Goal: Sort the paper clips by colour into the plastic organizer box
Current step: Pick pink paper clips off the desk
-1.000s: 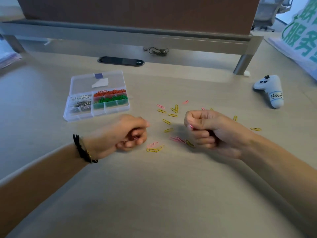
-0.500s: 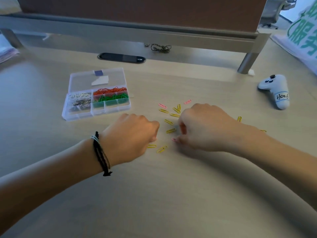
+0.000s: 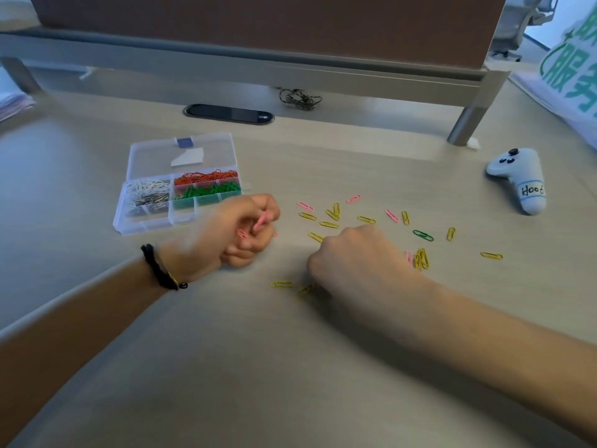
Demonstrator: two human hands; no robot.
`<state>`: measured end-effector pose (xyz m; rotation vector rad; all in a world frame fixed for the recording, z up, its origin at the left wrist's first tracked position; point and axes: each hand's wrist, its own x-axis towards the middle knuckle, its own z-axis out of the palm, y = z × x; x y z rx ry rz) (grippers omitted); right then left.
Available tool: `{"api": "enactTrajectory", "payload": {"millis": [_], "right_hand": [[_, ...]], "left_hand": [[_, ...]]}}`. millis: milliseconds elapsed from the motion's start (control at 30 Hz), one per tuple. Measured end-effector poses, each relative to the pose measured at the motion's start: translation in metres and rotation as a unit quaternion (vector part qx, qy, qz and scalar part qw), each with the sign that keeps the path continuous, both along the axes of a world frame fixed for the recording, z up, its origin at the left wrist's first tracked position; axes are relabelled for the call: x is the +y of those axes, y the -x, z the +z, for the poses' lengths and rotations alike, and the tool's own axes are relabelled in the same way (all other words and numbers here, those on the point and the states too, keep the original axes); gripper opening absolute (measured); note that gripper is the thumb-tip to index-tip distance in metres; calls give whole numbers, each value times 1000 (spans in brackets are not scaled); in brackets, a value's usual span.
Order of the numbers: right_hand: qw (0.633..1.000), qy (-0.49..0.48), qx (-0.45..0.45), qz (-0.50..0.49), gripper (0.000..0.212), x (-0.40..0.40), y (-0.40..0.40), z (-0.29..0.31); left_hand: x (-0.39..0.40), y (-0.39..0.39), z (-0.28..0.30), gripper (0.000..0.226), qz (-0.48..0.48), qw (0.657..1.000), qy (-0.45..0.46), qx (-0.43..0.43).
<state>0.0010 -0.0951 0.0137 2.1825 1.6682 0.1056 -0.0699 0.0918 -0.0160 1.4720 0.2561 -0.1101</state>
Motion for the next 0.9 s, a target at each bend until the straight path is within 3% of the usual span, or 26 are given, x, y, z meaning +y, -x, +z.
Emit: {"api": "enactTrajectory", "payload": {"millis": [67, 133, 167, 233, 300, 400, 433, 500, 567, 667, 733, 767, 800, 900], "right_hand": [[997, -48, 55, -32, 19, -5, -11, 1], [964, -100, 220, -109, 18, -11, -32, 3], [917, -120, 355, -140, 20, -14, -43, 3], [757, -172, 612, -150, 23, -21, -60, 3], [593, -201, 766, -147, 22, -26, -71, -4], [379, -205, 892, -138, 14, -22, -77, -17], [333, -206, 910, -134, 12, -20, -78, -21], [286, -207, 928, -123, 14, -14, -81, -25], [272, -208, 931, -124, 18, -8, -84, -28], [283, -205, 925, -149, 22, 3, -87, -26], [322, -208, 905, -187, 26, 9, -88, -19], [372, -215, 878, -208, 29, 12, -89, -16], [448, -224, 837, -220, 33, 14, -91, -11], [707, -228, 646, -175, 32, 26, -100, 2]], "left_hand": [[6, 2, 4, 13, -3, 985, 172, 16], [12, 2, 5, 16, 1, 973, 230, 24], [14, 2, 4, 19, 5, 972, 234, 37], [12, -2, 6, 29, 11, 975, 203, 86], [11, -6, 6, 36, 30, 986, 109, 120], [15, -10, 10, 39, 61, 988, 57, 131], [16, -10, 11, 39, 63, 986, 76, 136], [17, -12, 11, 41, 59, 984, 90, 142], [15, -14, 8, 46, 61, 986, 48, 146], [5, -16, 6, 44, 88, 976, -182, 83], [2, -11, 3, 27, 71, 942, -329, -15], [2, -7, 1, 18, 44, 913, -402, -57], [4, -4, -2, 14, 18, 874, -479, -77], [8, -1, -9, 13, -18, 756, -646, -103]]}}
